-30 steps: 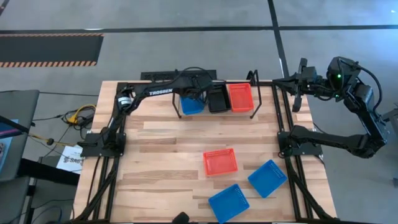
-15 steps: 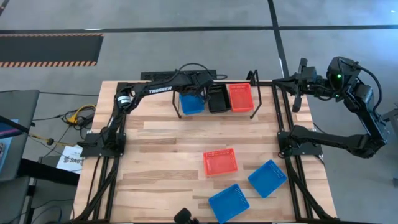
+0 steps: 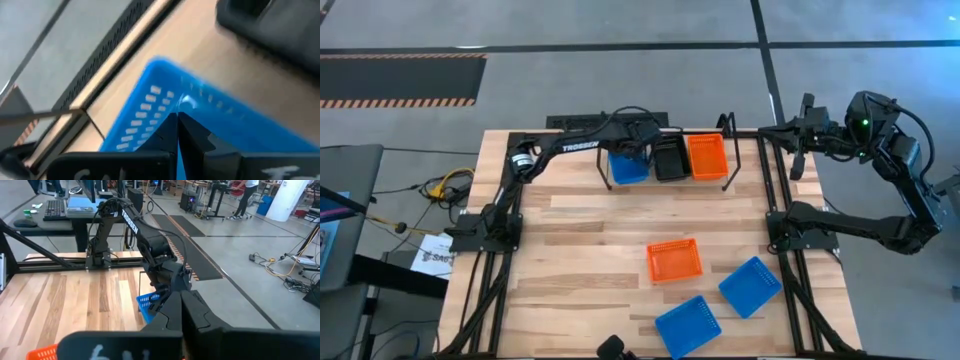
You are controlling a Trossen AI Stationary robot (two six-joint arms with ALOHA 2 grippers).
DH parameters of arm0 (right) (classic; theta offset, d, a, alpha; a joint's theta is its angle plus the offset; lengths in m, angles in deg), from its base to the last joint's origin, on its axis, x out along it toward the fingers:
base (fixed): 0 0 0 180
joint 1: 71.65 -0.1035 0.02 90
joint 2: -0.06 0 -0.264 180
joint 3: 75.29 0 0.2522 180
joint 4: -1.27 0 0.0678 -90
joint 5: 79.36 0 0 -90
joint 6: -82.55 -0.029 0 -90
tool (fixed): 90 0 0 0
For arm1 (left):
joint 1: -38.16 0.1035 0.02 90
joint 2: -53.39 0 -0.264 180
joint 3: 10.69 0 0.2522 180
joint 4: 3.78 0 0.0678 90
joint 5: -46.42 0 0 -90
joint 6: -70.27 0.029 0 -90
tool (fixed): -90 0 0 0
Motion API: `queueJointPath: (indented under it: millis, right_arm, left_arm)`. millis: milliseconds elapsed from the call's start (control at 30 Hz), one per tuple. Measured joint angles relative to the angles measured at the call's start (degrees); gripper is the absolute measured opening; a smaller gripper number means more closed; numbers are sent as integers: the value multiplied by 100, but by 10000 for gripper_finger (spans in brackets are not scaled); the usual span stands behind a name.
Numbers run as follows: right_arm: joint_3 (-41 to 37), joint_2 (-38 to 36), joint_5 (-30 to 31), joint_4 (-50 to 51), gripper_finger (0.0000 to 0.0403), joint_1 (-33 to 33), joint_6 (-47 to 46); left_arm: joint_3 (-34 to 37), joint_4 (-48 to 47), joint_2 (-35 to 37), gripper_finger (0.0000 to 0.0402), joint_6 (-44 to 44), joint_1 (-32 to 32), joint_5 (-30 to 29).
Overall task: Stack baskets on shelf by color
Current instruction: Adjust the bins on the shelf, then stack the orange bin on top of the orange bin on the shelf
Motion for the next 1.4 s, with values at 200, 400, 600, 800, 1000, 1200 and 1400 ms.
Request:
queueJointPath:
  millis: [200, 400, 600, 800, 1000, 1200, 1400]
  right_arm:
    - [0, 0, 6, 1, 6, -2, -4]
    - [0, 0, 7, 28, 6, -4, -4]
    - [0, 0, 6, 45, 6, 0, -2]
    - [-2, 0, 4, 48, 6, -2, -2]
    - [-2, -2, 4, 114, 6, -2, 0]
    - [-2, 34, 4, 416, 6, 0, 2]
    - [-2, 132, 2, 452, 6, -2, 2]
  left_arm:
    - [-9, 251, -293, 0, -8, 8, 54]
    - [-58, 398, -348, 0, 136, -88, -326]
    - [-441, 403, -341, 0, 485, -92, -387]
    - [-793, 271, -341, 0, 593, -106, -446]
    - [-1343, -107, -341, 0, 560, -240, -447]
    - [-2424, -1298, -334, 0, 282, -671, -447]
    - [-2636, -2020, 54, 0, 275, -1339, -431]
